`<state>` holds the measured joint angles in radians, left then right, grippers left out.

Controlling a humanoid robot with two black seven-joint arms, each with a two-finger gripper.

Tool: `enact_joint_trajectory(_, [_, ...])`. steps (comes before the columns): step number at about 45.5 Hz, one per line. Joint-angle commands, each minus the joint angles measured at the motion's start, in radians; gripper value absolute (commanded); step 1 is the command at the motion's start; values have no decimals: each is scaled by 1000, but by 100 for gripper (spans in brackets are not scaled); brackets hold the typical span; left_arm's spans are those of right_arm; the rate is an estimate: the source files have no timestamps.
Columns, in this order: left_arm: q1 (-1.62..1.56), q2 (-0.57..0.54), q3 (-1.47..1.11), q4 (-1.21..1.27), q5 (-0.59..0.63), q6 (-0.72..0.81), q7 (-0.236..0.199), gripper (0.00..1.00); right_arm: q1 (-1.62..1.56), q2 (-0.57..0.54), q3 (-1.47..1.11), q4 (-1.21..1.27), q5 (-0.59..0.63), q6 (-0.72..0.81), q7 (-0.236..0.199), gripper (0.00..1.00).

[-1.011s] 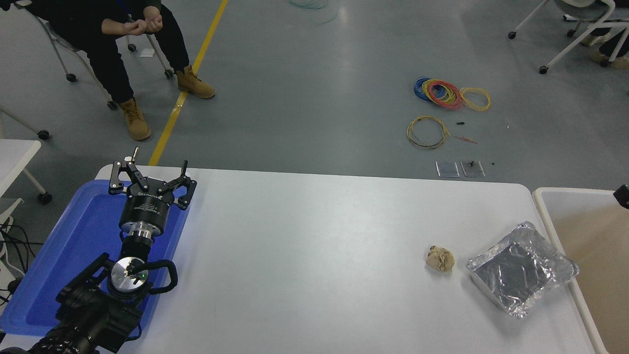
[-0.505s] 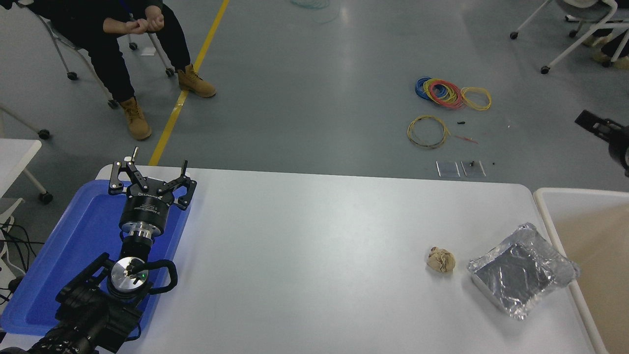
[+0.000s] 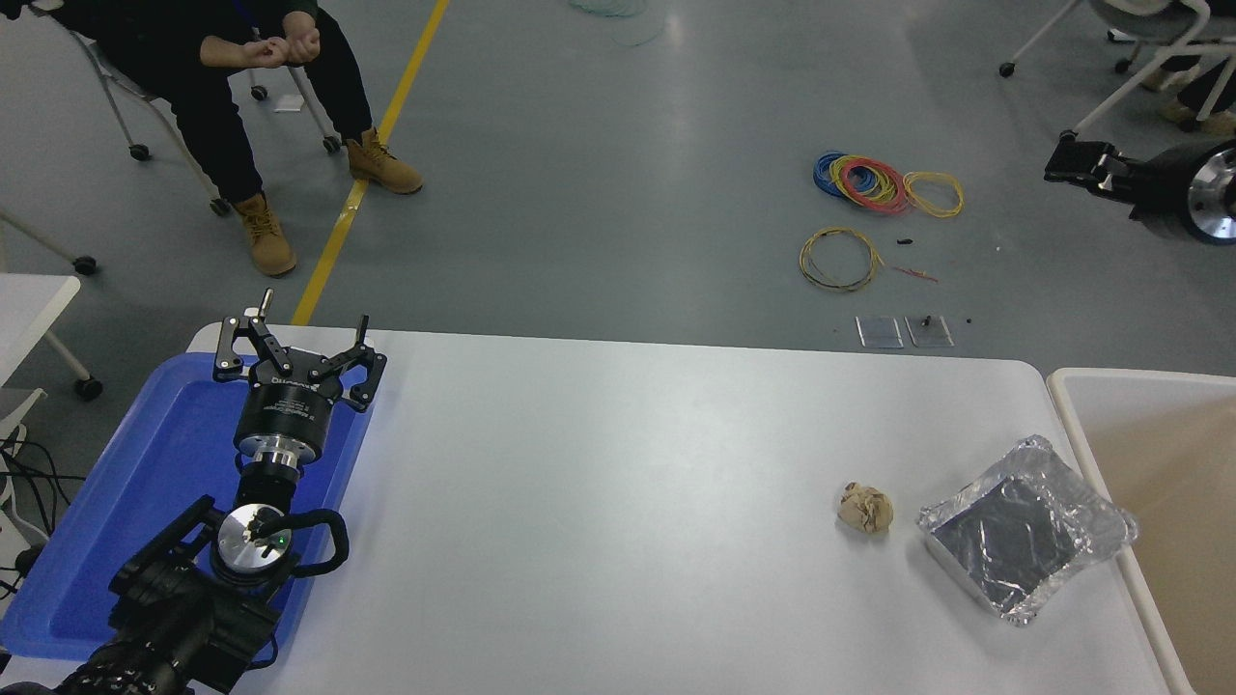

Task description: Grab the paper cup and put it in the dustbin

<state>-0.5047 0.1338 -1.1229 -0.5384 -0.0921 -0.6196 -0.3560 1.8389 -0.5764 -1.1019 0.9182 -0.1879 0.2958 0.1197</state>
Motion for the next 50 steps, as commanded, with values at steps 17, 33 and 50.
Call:
enact_joint_trajectory(17, [0,1,0,0,0,0,0,100,335,85,-110,392,-79,356,-25,100])
enact_joint_trajectory(33, [0,1,0,0,0,1,-1,100,384,174,-96,496,-54,390,-60,100])
enact_joint_trajectory(50, [0,1,0,0,0,0,0,100,372,254,-96,495,-30,390,-60,100])
